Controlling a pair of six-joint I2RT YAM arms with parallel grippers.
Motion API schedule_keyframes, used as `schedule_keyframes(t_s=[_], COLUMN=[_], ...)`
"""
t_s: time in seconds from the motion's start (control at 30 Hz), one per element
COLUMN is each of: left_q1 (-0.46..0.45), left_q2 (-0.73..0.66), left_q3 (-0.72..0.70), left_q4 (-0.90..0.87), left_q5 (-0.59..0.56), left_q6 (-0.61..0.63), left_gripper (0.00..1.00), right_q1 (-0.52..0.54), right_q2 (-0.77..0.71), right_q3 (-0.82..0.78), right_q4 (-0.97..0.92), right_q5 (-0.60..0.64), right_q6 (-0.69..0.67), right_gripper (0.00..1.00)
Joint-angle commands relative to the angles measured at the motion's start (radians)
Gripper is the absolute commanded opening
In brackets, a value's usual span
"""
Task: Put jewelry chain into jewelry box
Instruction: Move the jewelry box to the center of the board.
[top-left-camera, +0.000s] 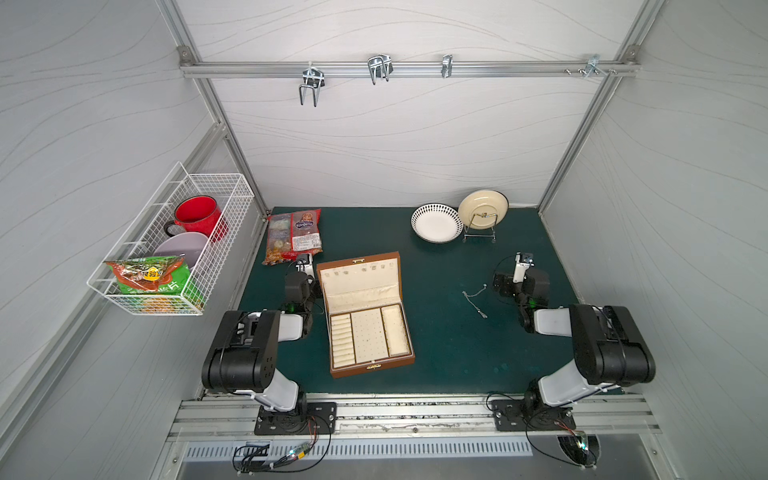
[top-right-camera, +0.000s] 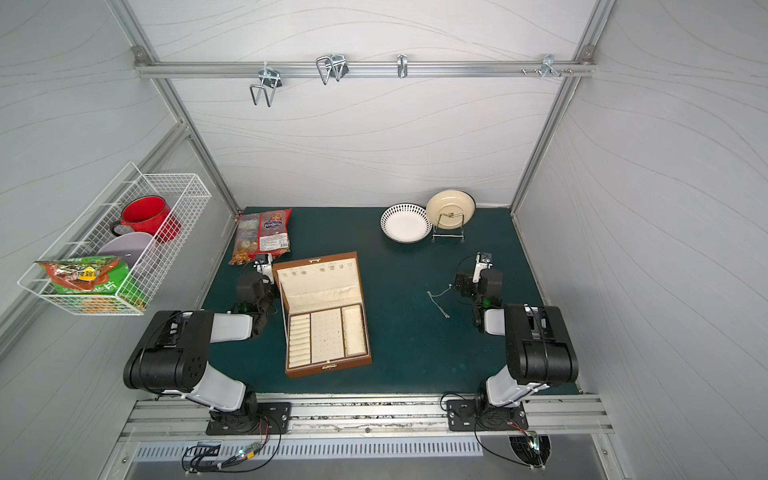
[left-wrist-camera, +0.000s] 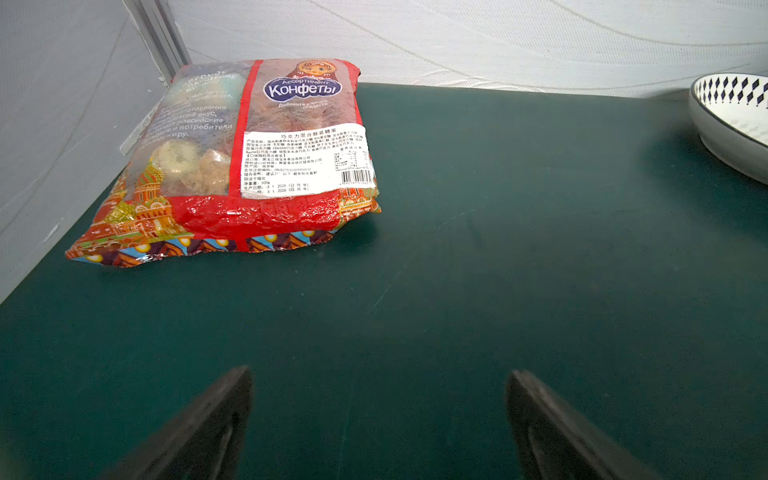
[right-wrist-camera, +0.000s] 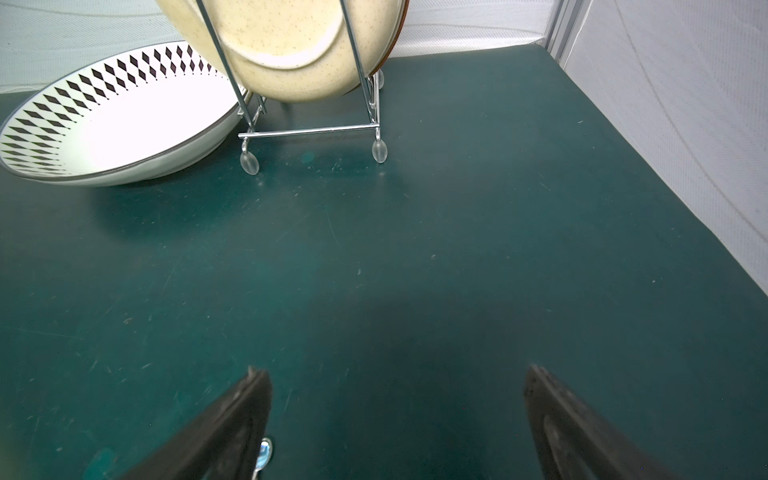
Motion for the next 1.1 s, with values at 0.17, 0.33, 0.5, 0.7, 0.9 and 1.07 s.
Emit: schedule_keyframes(t_s=[0.17, 0.33, 0.5, 0.7, 0.9, 1.07], left_q1=[0.008, 0.012, 0.014, 0.014, 0.014, 0.014], left_q2=[0.005, -0.033, -0.137, -0.226, -0.300, -0.362], left_q3=[0.014, 0.055, 0.232, 0.373, 0.563, 0.629], left_q4=[0.032, -0.063, -0.443, -0.738, -1.191, -1.464], left_q5=[0.011, -0.071, -0.213, -0.473, -0.487, -0.380], left_q6=[0.006, -0.024, -0.075, -0.275, -0.533, -0.611], left_gripper=[1.00, 1.00, 1.00, 1.00, 1.00, 0.97], right_q1=[-0.002, 0.015, 0.043, 0.024, 0.025, 0.142], right_q2=[0.000, -0.035, -0.201, -0.398, -0.423, -0.395], right_q3=[0.012, 0.007, 0.084, 0.183, 0.359, 0.442], right_q4=[0.015, 0.006, -0.248, -0.540, -0.812, -0.880], right_q5=[-0.004, 0.050, 0.186, 0.219, 0.165, -0.035], right_q6=[0.010, 0.005, 0.034, 0.337, 0.574, 0.515], right_gripper=[0.99, 0.99, 0.99, 0.99, 0.99, 0.99])
